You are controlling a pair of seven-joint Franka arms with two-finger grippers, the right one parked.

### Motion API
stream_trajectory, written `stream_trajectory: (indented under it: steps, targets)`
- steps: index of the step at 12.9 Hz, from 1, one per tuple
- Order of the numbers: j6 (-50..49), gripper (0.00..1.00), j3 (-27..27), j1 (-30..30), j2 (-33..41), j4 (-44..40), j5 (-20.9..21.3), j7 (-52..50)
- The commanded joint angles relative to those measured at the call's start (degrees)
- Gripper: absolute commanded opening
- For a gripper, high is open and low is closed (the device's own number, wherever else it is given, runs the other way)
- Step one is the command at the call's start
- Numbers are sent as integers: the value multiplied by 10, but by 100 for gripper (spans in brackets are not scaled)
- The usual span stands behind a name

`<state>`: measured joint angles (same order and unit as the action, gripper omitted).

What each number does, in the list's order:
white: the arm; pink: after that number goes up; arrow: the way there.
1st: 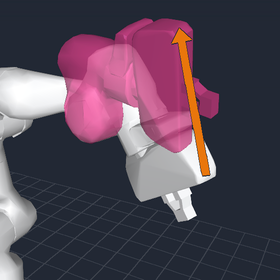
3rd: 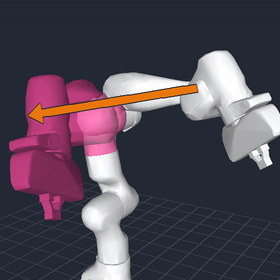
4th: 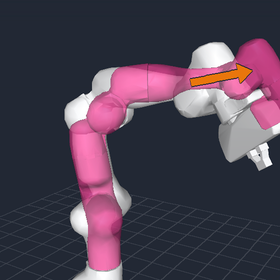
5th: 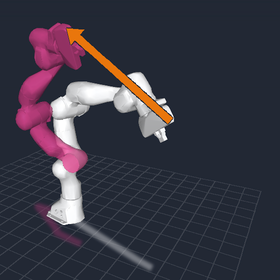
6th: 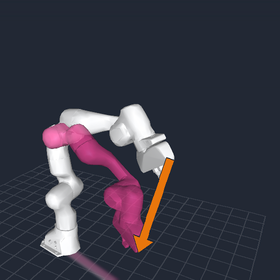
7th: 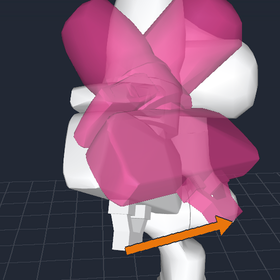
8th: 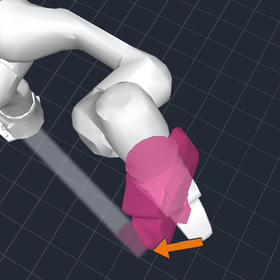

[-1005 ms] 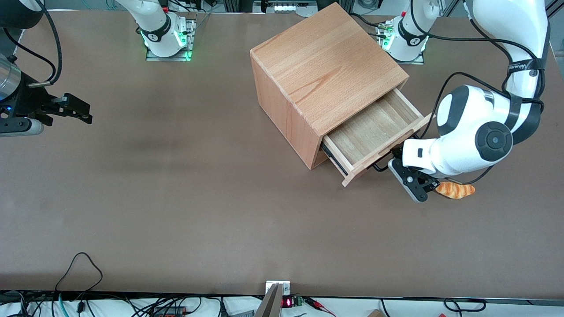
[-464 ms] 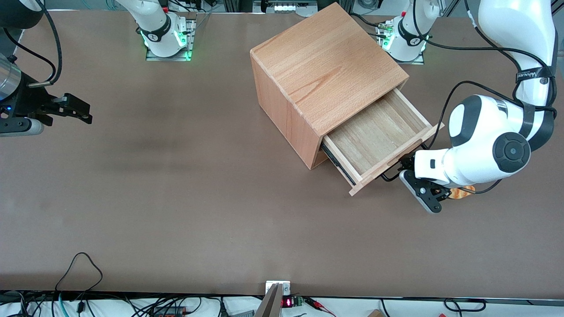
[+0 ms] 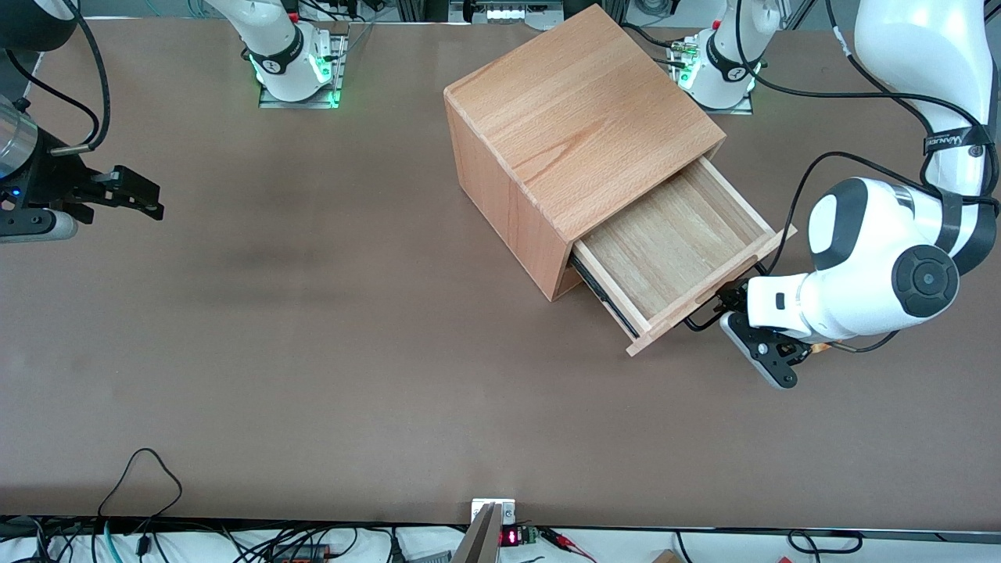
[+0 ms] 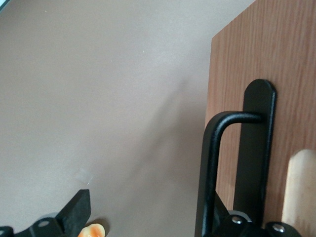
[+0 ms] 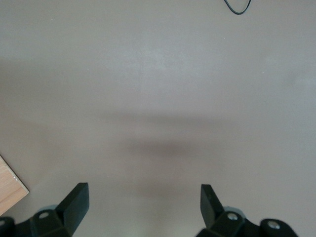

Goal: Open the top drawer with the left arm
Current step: 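Pull the handle with the left gripper, sliding the drawer out of the cabinet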

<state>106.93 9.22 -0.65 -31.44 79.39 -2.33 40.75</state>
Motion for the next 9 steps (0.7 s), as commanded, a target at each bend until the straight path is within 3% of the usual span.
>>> stream_trajectory:
  steps: [1,9]
  targets:
    - [17,100,-14,7,-42,-16,23,12]
    - [16,100,-24,8,-54,-38,23,12]
